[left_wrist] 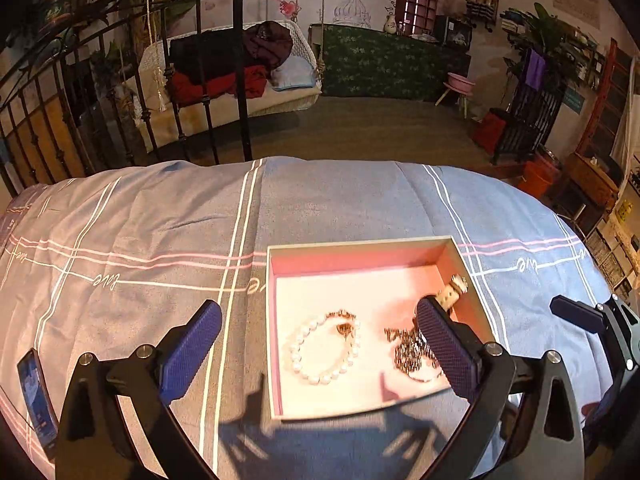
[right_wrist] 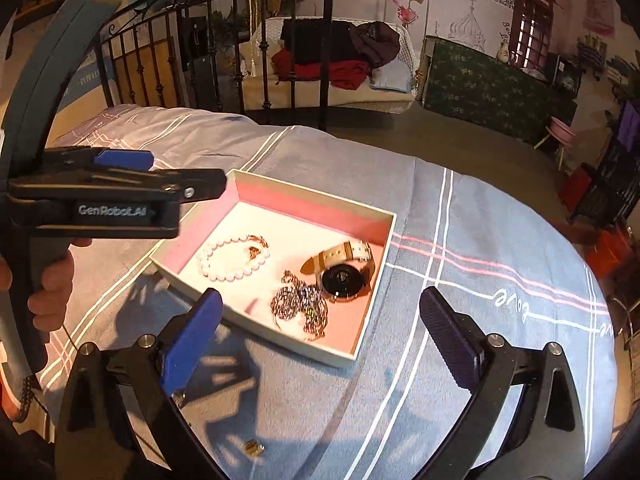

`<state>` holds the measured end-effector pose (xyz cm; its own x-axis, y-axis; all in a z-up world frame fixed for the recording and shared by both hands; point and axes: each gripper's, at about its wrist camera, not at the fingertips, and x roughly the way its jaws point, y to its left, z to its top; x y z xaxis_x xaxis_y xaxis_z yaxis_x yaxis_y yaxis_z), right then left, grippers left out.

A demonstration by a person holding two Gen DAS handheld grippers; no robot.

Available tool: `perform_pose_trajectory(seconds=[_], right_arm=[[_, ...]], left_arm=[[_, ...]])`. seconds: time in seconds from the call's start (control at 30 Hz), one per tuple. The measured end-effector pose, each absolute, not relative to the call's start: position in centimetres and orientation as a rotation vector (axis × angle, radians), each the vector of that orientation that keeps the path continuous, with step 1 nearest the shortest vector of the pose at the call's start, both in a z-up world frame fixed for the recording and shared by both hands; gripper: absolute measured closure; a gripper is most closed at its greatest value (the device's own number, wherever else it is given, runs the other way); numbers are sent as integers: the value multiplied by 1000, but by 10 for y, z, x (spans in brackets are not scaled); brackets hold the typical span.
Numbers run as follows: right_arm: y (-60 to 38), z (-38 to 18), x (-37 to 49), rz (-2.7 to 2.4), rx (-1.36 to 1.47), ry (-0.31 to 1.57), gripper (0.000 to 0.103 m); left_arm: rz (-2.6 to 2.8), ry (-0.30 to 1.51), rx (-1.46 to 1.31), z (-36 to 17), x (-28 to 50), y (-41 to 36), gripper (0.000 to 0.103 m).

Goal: Organize jewelry
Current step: 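Move both open grippers back to the loose jewelry on the cover, then grasp the gold stone ring with the left gripper while the right grasps the silver hoop ring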

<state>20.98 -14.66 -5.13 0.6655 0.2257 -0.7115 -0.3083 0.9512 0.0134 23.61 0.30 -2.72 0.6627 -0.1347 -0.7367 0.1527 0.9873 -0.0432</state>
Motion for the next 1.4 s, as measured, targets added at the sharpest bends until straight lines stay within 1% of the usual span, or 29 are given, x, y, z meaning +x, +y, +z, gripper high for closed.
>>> perform_pose_trajectory(seconds=[0.2,0.3,0.37,0.47,0.57,0.83,1.07,1.27,1.33,1.37,1.4], right_arm=[[-179,-95,157,278,67,879,7],[-196,-118,131,293,223,914,18],[-201,-129,113,297,269,928,20],[-195,-137,94,283,239,916,21],[-190,-138,93,278,219,911,20],[-188,-136,93,272,204,923,20],[-173,-135,92,292,157,932,20],[-151,-135,88,383,89,949,20],[-142,-135,85,375,9,949,21],[-140,-136,84,372,-15,947,21],[-140,-136,83,372,-21,945,21]], left_arm=[[-203,917,19,-78,174,15,6],[-197,974,-32,-102,148,24,7],[-194,999,-52,-111,132,29,7],[-202,1029,-26,-122,120,26,7],[-200,1024,37,-127,125,16,8],[-190,1019,23,-128,144,10,7],[-150,1034,38,-130,122,29,7],[-229,979,10,-119,108,27,7],[-265,974,49,-119,107,16,10],[-283,974,65,-119,107,11,16],[-296,978,80,-121,107,6,19]])
